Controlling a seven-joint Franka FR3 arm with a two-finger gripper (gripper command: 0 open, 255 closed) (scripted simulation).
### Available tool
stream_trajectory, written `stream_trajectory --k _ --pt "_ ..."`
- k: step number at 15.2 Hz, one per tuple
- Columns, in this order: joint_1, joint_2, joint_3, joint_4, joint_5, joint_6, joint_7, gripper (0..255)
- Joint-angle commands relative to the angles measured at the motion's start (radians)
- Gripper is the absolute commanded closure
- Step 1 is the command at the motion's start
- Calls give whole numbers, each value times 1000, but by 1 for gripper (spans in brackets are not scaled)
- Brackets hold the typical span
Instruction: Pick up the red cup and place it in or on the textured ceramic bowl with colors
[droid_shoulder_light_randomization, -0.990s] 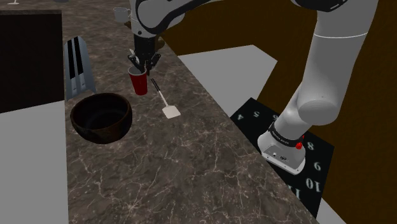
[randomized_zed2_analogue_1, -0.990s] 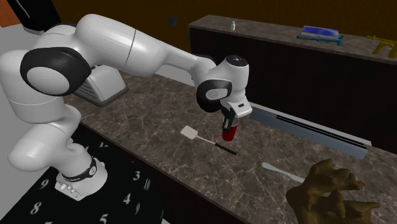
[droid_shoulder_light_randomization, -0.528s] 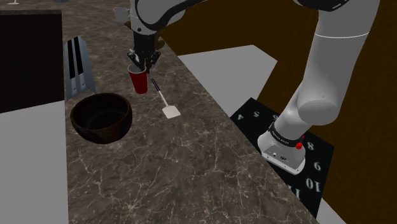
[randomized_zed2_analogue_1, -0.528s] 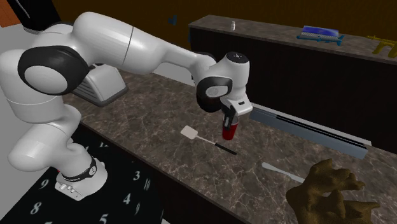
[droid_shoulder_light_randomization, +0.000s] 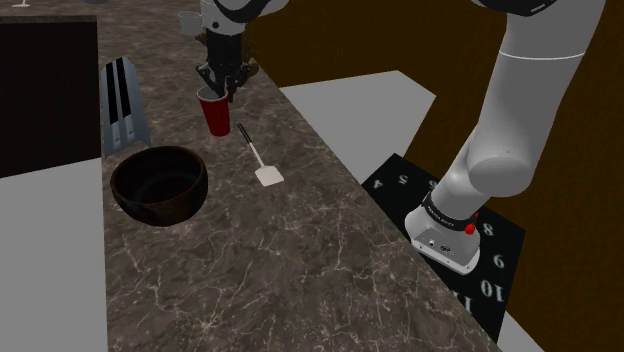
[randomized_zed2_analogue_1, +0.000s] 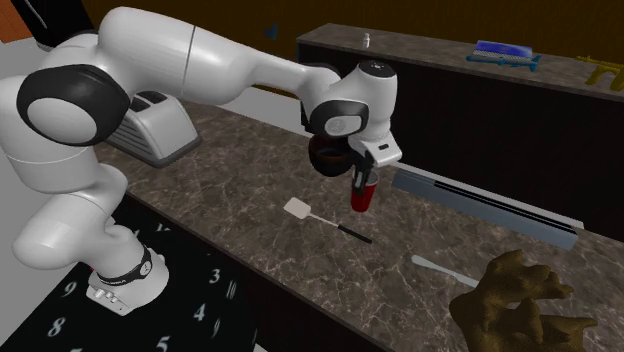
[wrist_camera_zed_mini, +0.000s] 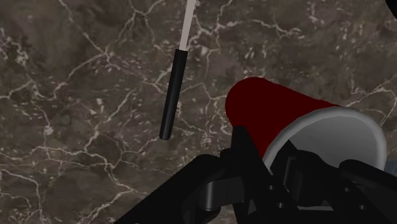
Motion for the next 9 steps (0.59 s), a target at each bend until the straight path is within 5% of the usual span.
stream_trajectory --k 1,9 --pt "-1 -11 1 14 2 -26 0 255" --pt "-1 -34 3 92 6 -125 3 255"
